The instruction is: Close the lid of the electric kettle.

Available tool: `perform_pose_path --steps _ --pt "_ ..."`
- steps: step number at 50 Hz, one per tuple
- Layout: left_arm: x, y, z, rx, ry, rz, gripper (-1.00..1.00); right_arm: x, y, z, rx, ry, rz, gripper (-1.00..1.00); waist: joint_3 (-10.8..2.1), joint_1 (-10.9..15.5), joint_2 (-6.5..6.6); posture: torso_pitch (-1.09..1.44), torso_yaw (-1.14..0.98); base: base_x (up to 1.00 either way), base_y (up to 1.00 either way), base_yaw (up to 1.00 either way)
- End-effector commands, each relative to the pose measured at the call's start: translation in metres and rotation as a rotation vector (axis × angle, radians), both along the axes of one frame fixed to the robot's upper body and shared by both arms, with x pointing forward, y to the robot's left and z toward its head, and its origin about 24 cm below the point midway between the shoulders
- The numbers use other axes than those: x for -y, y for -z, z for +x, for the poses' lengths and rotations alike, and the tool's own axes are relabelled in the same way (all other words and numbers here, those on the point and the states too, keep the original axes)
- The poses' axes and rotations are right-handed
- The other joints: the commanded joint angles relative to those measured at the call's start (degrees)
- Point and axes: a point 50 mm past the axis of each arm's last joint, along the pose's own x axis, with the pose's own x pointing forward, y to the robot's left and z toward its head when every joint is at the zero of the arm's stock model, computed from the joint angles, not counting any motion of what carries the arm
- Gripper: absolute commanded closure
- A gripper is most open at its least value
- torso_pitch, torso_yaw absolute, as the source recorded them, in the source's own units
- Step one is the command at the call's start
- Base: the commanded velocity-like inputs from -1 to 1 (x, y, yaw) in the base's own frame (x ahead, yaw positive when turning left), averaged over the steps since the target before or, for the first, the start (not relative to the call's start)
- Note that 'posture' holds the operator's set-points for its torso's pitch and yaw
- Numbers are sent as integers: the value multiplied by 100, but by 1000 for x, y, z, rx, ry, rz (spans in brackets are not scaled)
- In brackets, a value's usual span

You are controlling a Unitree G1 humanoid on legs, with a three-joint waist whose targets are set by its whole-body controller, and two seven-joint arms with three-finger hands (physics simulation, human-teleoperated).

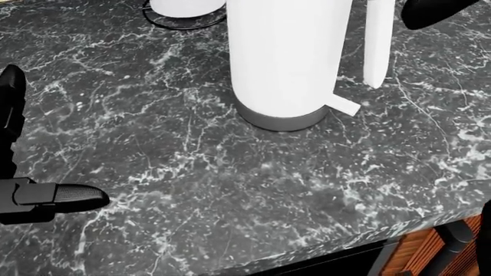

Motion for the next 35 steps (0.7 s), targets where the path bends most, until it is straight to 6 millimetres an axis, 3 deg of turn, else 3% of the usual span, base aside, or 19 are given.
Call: perform_pose_path --steps 1,14,35 --pt "2 -13 -5 67 4 12 -100 -1 -15 -8 70 15 -32 -100 -142 -8 -6 0 0 0 0 0" --pt "2 -15 -6 66 6 10 -100 -8 -21 3 54 -2 -79 -100 -138 -31 34 0 0 0 0 0" --pt "2 -15 -5 67 5 8 -100 -21 4 24 -14 -28 -149 -100 -163 -46 30 0 0 0 0 0"
